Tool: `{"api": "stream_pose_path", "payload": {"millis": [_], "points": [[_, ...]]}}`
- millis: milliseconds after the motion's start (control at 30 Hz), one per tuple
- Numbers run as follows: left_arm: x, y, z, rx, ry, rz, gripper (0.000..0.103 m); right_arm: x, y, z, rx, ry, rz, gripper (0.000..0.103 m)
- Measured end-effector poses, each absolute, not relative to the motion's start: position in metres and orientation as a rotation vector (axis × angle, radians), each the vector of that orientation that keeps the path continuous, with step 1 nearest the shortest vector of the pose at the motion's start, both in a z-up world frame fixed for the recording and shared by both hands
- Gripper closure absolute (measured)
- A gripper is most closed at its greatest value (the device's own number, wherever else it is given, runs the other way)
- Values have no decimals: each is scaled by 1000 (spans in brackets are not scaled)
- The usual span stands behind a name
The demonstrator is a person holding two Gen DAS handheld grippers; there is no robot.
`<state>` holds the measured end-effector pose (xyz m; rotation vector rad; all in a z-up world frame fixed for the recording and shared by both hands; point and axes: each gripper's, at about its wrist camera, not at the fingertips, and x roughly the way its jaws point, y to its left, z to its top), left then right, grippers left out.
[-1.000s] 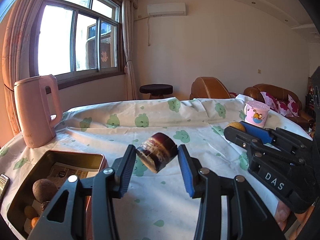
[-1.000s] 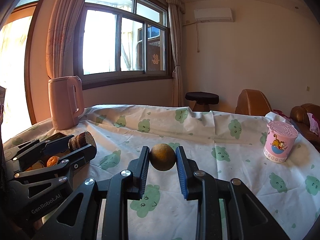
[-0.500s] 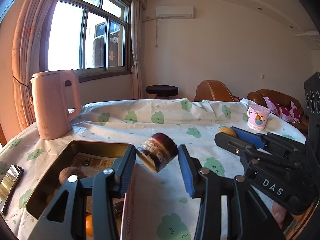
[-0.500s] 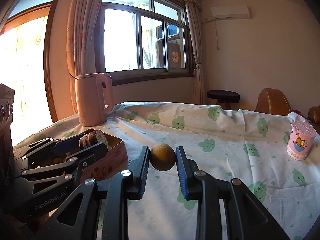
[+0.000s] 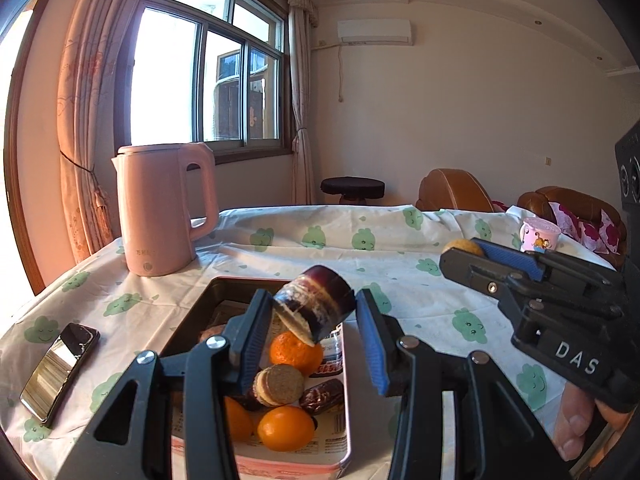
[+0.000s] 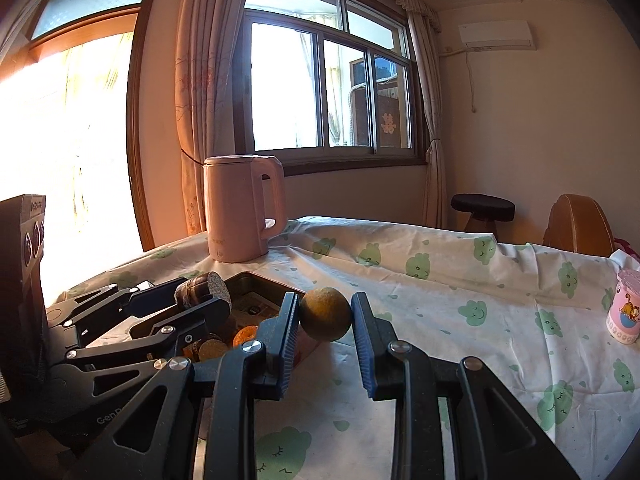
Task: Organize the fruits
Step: 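Lift the tan fruit and cracker stack and carry them toward the tin box, then lower the tan fruit and cracker stack into the tin with both tools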
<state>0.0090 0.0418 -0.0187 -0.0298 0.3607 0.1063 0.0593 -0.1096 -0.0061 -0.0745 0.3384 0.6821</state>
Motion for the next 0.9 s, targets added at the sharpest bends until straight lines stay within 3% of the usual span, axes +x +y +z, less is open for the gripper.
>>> {"api": "stream_pose_path", "payload": {"millis": [900], "points": [[-5, 105, -28, -79, 401, 210, 58, 34, -51, 0, -143, 322, 778, 74]]}}
